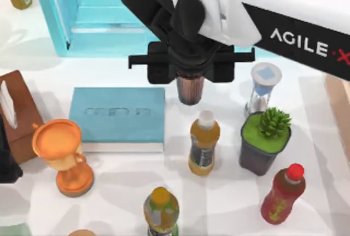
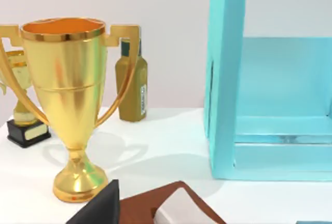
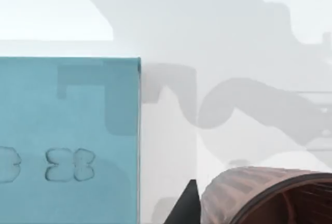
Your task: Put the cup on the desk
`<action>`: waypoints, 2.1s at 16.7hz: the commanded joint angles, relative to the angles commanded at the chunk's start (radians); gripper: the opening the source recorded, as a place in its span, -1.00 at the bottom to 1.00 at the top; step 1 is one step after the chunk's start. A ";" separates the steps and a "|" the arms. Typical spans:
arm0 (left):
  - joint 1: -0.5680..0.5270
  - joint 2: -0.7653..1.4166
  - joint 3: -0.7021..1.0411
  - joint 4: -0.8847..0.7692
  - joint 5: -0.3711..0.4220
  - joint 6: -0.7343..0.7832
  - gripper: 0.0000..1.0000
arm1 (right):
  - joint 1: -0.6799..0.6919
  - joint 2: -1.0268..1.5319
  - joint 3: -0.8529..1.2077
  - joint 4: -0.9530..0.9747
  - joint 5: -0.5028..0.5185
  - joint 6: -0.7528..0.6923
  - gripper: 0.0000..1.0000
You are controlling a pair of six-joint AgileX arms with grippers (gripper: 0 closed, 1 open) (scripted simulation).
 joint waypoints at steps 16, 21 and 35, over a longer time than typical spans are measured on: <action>0.000 0.000 0.000 0.000 0.000 0.000 1.00 | -0.036 -0.042 -0.217 0.197 -0.018 -0.041 -1.00; 0.000 0.000 0.000 0.000 0.000 0.000 1.00 | -0.050 -0.008 -0.262 0.285 -0.023 -0.053 -1.00; 0.000 0.000 0.000 0.000 0.000 0.000 1.00 | -0.050 -0.008 -0.262 0.285 -0.023 -0.053 0.81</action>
